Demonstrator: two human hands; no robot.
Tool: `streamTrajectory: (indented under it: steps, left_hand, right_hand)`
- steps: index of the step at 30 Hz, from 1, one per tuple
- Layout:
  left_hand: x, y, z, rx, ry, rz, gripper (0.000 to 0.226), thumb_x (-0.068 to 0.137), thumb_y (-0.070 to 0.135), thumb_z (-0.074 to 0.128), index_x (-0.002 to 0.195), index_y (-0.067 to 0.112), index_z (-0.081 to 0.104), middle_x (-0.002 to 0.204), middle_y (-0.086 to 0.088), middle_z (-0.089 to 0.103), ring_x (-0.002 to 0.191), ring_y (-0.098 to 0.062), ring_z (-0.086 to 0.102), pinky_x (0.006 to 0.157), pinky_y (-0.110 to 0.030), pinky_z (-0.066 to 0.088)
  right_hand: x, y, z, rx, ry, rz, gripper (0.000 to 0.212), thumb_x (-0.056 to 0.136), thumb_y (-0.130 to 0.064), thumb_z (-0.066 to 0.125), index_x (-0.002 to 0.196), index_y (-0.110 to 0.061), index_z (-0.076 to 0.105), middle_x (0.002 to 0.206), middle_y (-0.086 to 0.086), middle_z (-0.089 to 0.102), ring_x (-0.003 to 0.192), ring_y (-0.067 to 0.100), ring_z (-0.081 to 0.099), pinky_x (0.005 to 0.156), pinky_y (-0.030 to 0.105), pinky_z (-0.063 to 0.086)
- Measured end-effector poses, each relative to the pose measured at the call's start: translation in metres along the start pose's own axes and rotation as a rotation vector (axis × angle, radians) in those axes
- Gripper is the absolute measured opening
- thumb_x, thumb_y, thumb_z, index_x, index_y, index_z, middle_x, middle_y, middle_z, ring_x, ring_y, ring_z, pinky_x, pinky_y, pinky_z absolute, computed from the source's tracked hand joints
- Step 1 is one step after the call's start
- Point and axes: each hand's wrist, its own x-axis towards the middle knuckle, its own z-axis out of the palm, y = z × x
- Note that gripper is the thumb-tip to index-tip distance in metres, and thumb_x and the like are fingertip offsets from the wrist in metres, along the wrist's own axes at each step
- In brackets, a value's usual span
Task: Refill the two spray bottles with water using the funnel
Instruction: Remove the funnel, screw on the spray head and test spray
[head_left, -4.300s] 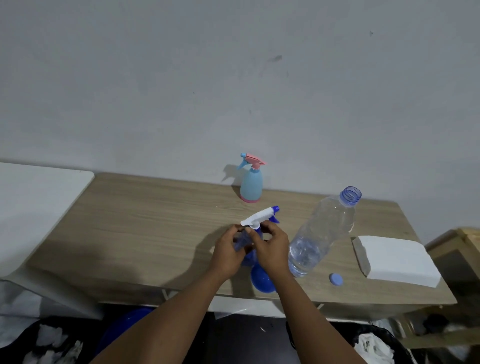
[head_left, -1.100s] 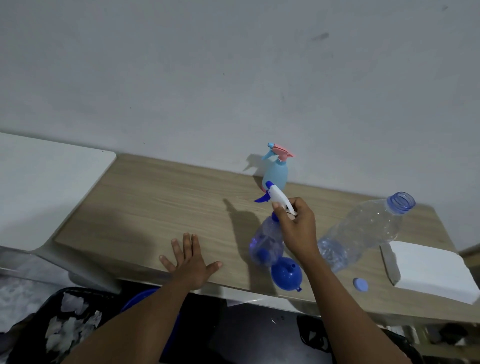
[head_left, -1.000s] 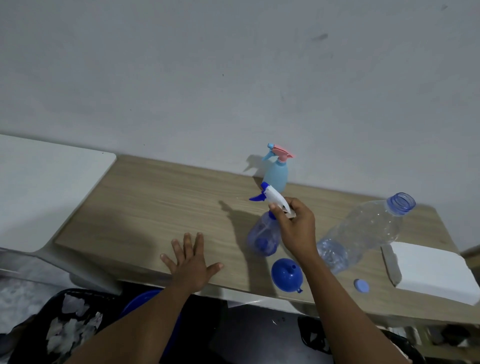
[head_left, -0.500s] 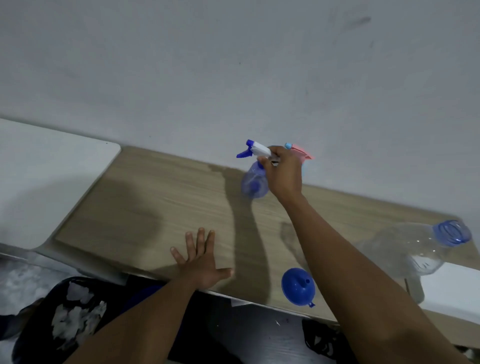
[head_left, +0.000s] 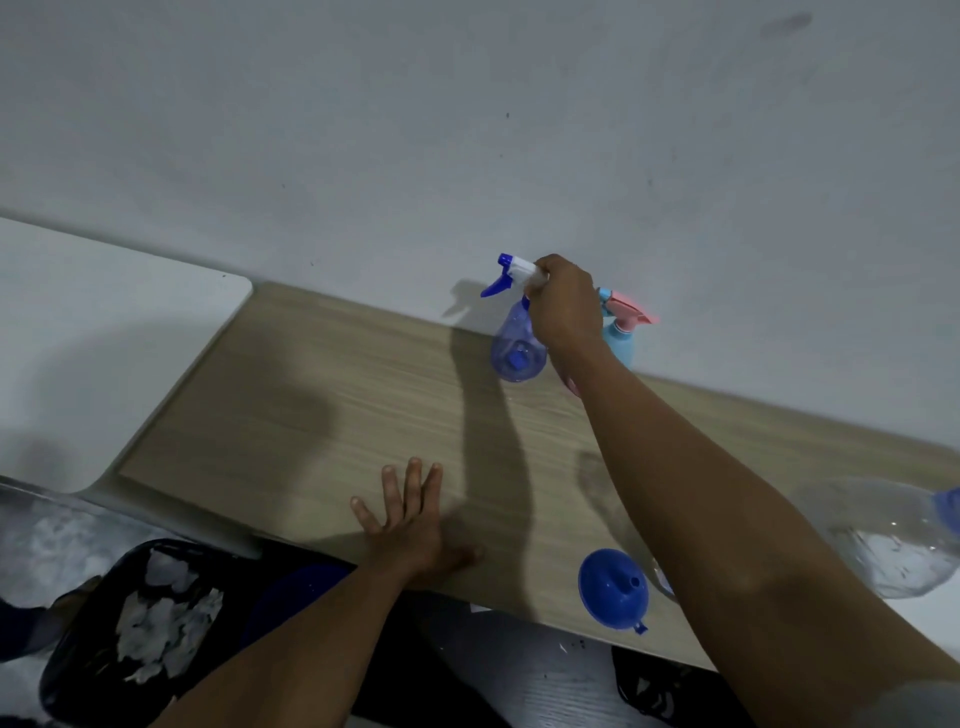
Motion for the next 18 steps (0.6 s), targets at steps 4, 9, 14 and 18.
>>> streamTrajectory:
  steps: [4,9,14,18]
  left_hand:
    - [-0.001,0.000,-0.001,-0.006,-0.003,0.007,0.132,0.060,0.088,0.051,0.147,0.032,-0.030,0.150,0.005,-0.046,0.136,-0.029,-0.045,0.103,-0.071,-0.021]
    - [-0.004,0.001,-0.003,-0.016,-0.006,0.012,0.132,0.060,0.089,0.051,0.147,0.034,-0.031,0.150,0.006,-0.046,0.136,-0.029,-0.045,0.104,-0.071,-0.022]
    - [-0.006,-0.001,-0.001,-0.003,-0.006,0.016,0.128,0.063,0.091,0.047,0.146,0.033,-0.033,0.148,0.006,-0.048,0.136,-0.028,-0.045,0.105,-0.071,-0.020]
    - [-0.005,-0.002,-0.001,-0.006,-0.004,0.017,0.129,0.064,0.091,0.048,0.146,0.034,-0.033,0.149,0.006,-0.048,0.138,-0.028,-0.043,0.106,-0.070,-0.020]
  right_hand:
    - [-0.003,0.001,-0.003,-0.064,-0.008,-0.019,0.034,0.089,-0.007,0.058,0.122,-0.013,0.061,0.111,0.010,0.068,0.098,0.031,0.064,0.082,0.046,0.055]
    - [-0.010,0.001,-0.017,-0.024,0.020,-0.046,0.057,0.091,-0.018,0.065,0.145,-0.017,0.046,0.140,0.008,0.056,0.124,0.028,0.055,0.099,0.044,0.048]
    - [-0.055,0.008,-0.033,0.036,0.124,-0.121,0.042,0.094,-0.027,0.065,0.133,-0.019,0.056,0.130,-0.001,0.060,0.114,0.017,0.058,0.083,0.025,0.041]
    - [-0.117,0.053,-0.033,0.050,0.139,-0.050,0.031,0.091,-0.031,0.068,0.118,-0.016,0.066,0.112,0.000,0.069,0.099,0.019,0.065,0.078,0.024,0.042]
